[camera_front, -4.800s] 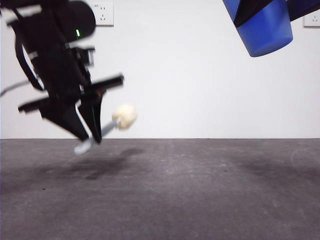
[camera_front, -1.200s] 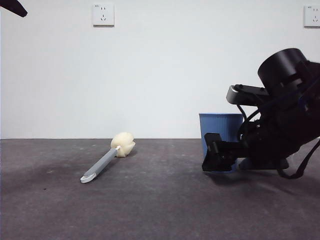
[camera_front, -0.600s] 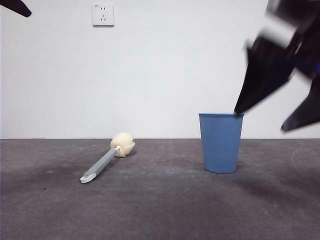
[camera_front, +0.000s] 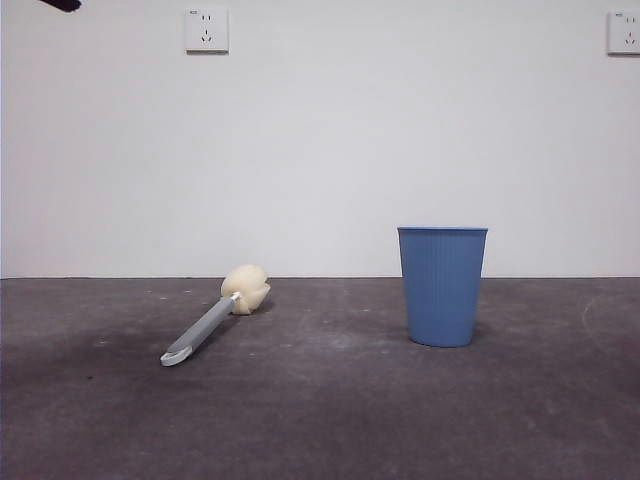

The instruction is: Pick up the cup brush,pick up the cup,insert the brush into the cup,clean the cup,put the cup brush back,put the cup back to the fixed position on the table

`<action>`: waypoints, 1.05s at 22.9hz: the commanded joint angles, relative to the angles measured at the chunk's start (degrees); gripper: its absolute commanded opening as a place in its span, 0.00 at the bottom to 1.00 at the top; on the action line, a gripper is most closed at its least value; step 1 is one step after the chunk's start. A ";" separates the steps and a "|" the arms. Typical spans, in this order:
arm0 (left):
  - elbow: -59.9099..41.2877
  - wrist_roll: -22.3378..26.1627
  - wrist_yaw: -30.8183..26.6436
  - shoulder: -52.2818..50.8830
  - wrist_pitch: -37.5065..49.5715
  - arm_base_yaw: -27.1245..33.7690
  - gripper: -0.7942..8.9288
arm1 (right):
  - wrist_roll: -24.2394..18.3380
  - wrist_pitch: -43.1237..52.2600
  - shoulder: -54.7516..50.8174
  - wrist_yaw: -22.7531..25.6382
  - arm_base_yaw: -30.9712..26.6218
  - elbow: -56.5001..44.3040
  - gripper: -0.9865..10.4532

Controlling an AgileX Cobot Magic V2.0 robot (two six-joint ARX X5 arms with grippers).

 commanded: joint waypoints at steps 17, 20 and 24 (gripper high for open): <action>-0.37 1.09 -0.20 -0.07 0.07 0.11 0.08 | 2.45 0.17 0.13 0.35 0.13 -0.11 0.09; -0.37 1.07 -0.81 -0.07 1.84 0.11 0.08 | 2.45 0.17 0.13 0.33 0.13 -0.11 0.09; -0.39 3.08 -6.45 -1.55 4.04 0.72 0.08 | 2.45 0.17 0.13 0.35 0.13 -0.11 0.09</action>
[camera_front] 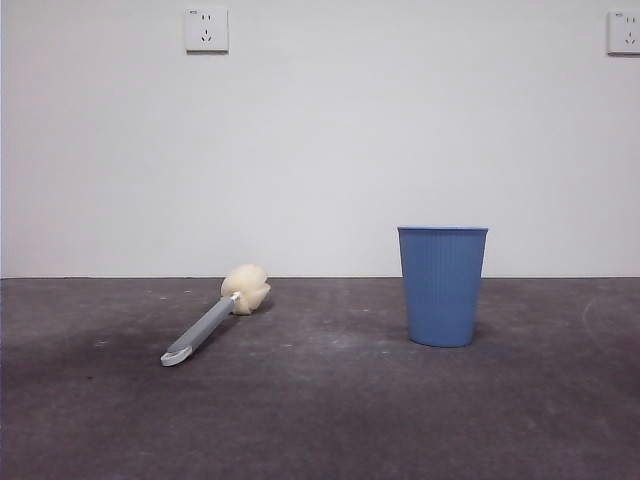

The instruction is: Pick up the cup brush,pick up the cup,insert the brush into the cup,clean the cup,put the cup brush back,put the cup back to the fixed position on the table

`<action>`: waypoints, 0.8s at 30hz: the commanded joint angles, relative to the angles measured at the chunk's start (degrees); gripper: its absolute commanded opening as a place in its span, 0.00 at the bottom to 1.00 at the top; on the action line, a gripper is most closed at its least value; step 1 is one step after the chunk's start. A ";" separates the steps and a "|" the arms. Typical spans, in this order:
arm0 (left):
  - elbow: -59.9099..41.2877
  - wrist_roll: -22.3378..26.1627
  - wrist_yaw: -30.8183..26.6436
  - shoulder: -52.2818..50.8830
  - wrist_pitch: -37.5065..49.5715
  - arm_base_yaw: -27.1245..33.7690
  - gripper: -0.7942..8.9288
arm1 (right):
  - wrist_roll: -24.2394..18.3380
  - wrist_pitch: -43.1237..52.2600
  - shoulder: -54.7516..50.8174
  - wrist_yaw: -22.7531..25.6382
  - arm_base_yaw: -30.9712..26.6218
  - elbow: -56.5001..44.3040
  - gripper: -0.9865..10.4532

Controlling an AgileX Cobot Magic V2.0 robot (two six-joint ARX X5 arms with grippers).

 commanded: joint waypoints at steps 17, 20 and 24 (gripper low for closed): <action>-29.81 11.04 -4.96 -32.85 51.82 23.21 0.08 | 0.50 0.24 -0.09 0.20 0.13 -0.09 0.09; -37.00 10.99 -5.27 -38.47 52.00 25.62 0.08 | 0.50 0.24 -0.09 0.17 0.13 -0.09 0.09; -45.99 10.69 -5.29 -45.24 52.02 27.61 0.08 | 0.50 0.24 -0.09 0.20 0.13 -0.09 0.09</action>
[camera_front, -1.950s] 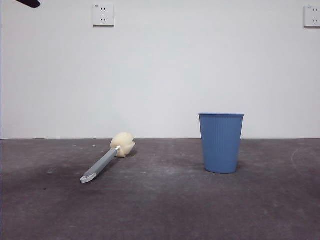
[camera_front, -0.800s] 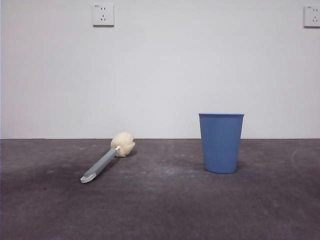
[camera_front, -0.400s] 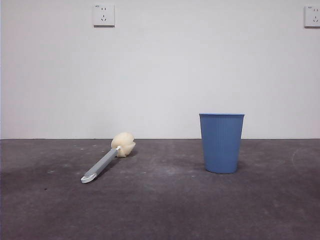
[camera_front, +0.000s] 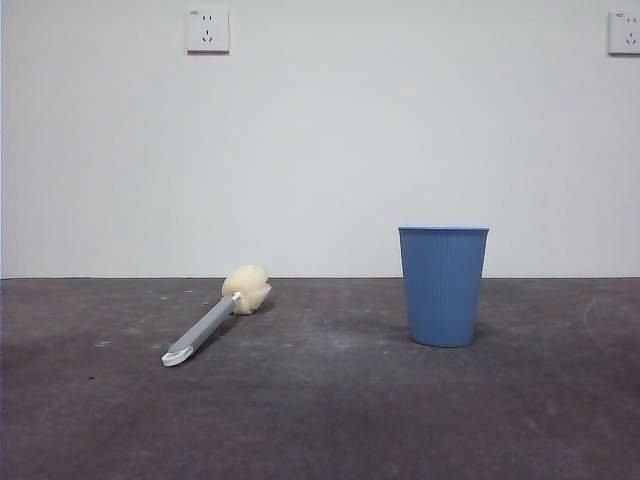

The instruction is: Pick up the cup brush,pick up the cup,insert the brush into the cup,clean the cup,put the cup brush back,put the cup back to the fixed position on the table

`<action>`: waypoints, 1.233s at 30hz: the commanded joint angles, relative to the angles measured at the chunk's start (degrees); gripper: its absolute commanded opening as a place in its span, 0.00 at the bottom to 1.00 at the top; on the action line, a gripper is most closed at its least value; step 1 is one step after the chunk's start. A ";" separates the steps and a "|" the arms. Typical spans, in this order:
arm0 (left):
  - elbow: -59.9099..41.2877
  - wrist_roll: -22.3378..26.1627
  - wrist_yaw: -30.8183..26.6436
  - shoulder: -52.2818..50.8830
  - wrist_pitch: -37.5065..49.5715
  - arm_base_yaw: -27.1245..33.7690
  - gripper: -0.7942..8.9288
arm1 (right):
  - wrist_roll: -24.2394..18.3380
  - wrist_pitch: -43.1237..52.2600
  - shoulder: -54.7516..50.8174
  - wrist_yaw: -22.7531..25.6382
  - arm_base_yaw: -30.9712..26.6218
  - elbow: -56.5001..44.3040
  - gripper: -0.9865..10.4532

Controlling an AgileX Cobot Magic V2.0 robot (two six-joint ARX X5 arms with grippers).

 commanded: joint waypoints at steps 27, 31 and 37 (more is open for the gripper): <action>-20.57 -2.43 -2.47 -11.65 -8.90 1.42 0.08 | 0.50 0.26 -0.09 0.17 0.13 -0.09 0.09; -20.57 -2.43 -2.45 -11.65 -8.87 1.40 0.08 | 0.50 0.26 -0.09 0.17 0.13 -0.09 0.09; -20.57 -2.43 -2.45 -11.65 -8.87 1.40 0.08 | 0.50 0.26 -0.09 0.20 0.13 -0.09 0.09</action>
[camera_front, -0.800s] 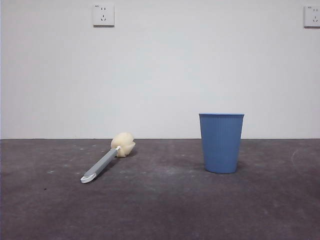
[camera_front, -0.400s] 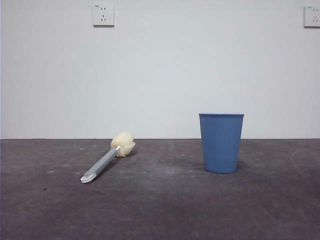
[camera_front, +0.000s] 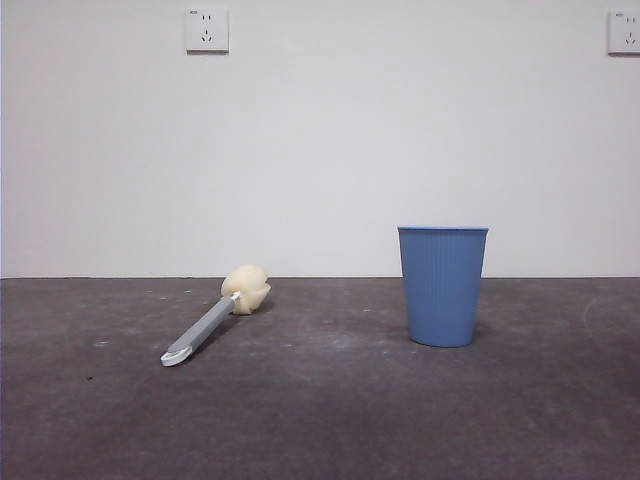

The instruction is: Pick up the cup brush,pick up the cup,insert the brush into the cup,clean the cup,put the cup brush back,put the cup back to the fixed position on the table

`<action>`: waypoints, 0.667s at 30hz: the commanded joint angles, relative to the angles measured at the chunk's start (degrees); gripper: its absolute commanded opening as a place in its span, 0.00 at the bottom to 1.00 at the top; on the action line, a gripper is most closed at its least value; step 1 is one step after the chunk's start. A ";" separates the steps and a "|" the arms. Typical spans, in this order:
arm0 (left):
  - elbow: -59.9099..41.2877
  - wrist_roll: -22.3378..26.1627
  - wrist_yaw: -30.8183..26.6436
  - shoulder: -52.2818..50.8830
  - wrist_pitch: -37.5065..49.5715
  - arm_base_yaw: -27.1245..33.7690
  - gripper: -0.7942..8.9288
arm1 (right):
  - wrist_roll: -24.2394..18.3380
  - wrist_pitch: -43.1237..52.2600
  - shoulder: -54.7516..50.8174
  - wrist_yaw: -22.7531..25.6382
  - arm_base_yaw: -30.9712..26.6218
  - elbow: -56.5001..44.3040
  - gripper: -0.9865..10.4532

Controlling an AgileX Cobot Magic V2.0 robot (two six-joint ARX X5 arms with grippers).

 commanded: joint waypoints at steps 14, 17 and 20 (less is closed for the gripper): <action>-0.74 -0.26 -0.17 -0.09 0.09 0.13 0.08 | -6.67 7.02 -5.70 4.31 -6.38 -1.33 0.09; -0.74 -0.26 -0.17 -0.09 0.09 0.13 0.08 | -6.60 16.33 -10.88 4.31 -11.23 -4.66 0.09; -0.74 -0.26 -0.17 -0.09 0.09 0.13 0.08 | -7.54 24.30 -16.39 4.44 -16.59 -9.75 0.09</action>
